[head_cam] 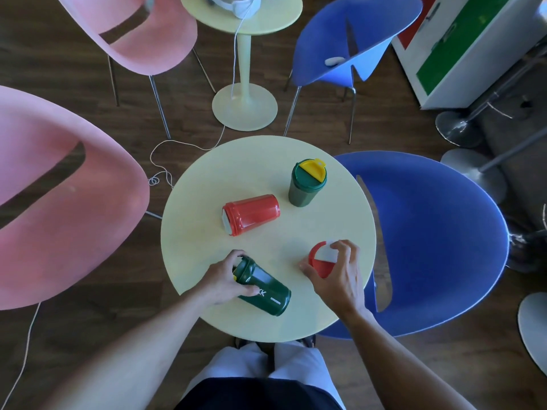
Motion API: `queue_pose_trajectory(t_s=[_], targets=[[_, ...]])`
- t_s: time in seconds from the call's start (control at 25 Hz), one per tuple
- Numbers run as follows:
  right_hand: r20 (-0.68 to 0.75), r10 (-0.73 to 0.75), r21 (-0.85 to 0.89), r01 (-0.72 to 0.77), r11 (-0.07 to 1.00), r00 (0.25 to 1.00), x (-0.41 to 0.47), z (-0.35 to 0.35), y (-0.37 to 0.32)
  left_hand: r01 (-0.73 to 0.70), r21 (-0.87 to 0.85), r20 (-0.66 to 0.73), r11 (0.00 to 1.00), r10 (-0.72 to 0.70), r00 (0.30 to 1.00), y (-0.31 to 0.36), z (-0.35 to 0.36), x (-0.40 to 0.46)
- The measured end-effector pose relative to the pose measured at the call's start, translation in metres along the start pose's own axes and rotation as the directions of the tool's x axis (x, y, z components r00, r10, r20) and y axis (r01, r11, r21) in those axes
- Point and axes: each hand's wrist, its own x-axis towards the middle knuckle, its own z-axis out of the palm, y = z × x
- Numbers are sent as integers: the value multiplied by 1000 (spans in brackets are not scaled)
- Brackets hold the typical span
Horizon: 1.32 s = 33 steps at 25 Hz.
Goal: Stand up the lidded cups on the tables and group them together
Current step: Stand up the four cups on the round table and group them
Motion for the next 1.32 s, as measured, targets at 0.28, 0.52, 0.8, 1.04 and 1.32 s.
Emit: queue_pose_trajectory(t_s=[0.28, 0.52, 0.8, 1.04, 1.32], targets=[[61, 46, 26, -47, 999, 997, -4, 0, 1, -203, 636, -252, 745, 448, 858, 34, 0, -12], [141, 65, -33, -61, 998, 988, -3, -6, 1, -204, 754, -222, 625, 534, 816, 28, 6, -13], [569, -1, -212, 148, 966, 823, 26, -46, 1, -315, 654, -149, 688, 525, 838, 24, 18, -21], [302, 251, -169, -207, 964, 920, 17, -35, -32, -267, 607, -212, 749, 476, 854, 38, 14, -14], [297, 409, -211, -358, 910, 863, 27, -18, -40, -365, 458, -198, 810, 494, 847, 34, 9, -12]])
